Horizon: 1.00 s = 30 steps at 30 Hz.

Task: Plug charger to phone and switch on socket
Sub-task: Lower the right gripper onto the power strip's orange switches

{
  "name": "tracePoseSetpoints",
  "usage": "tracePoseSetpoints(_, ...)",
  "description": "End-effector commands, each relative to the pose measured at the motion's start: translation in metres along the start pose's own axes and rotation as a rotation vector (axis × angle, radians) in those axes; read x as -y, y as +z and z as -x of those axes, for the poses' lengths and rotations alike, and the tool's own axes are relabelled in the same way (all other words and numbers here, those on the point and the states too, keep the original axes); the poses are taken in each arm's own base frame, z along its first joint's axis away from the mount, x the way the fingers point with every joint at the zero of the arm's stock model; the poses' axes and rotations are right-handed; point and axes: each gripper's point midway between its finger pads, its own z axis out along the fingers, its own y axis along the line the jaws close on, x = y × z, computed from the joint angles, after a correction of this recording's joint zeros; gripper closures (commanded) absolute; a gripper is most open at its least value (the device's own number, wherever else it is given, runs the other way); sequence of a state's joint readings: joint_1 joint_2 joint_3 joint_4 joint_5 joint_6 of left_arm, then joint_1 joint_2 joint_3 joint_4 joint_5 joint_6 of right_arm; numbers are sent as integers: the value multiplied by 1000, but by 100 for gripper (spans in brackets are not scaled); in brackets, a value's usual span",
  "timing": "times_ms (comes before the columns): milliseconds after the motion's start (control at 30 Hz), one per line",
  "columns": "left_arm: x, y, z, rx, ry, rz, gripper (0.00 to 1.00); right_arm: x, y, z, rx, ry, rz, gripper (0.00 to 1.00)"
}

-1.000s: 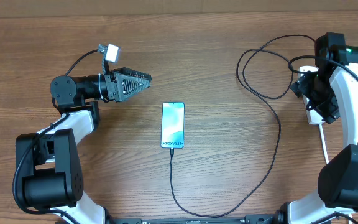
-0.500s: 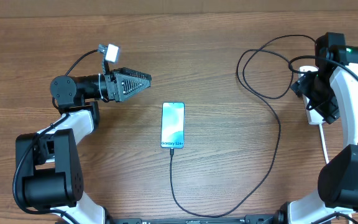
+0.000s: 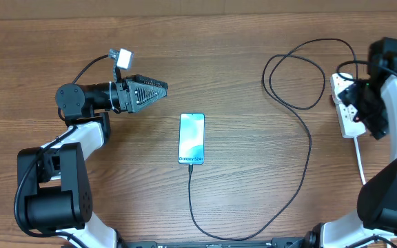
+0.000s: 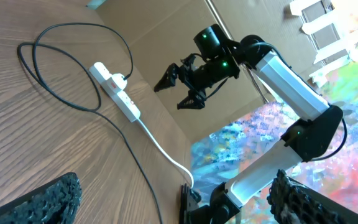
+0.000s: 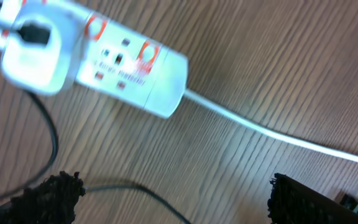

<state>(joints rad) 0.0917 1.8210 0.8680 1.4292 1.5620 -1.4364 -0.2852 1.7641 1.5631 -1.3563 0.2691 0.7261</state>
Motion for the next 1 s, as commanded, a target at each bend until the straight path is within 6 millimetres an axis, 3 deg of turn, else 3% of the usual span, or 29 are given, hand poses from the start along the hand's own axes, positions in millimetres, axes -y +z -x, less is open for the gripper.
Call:
tracePoseSetpoints(0,9,0,0,-18,58,-3,0,11,-1,12,16,57,12,0)
tracePoseSetpoints(300,9,0,0,-18,58,-3,1,-1,6,36,75,105,66,0)
tracePoseSetpoints(967,9,0,0,-18,58,-3,0,-36,78,50,52,168,40,0)
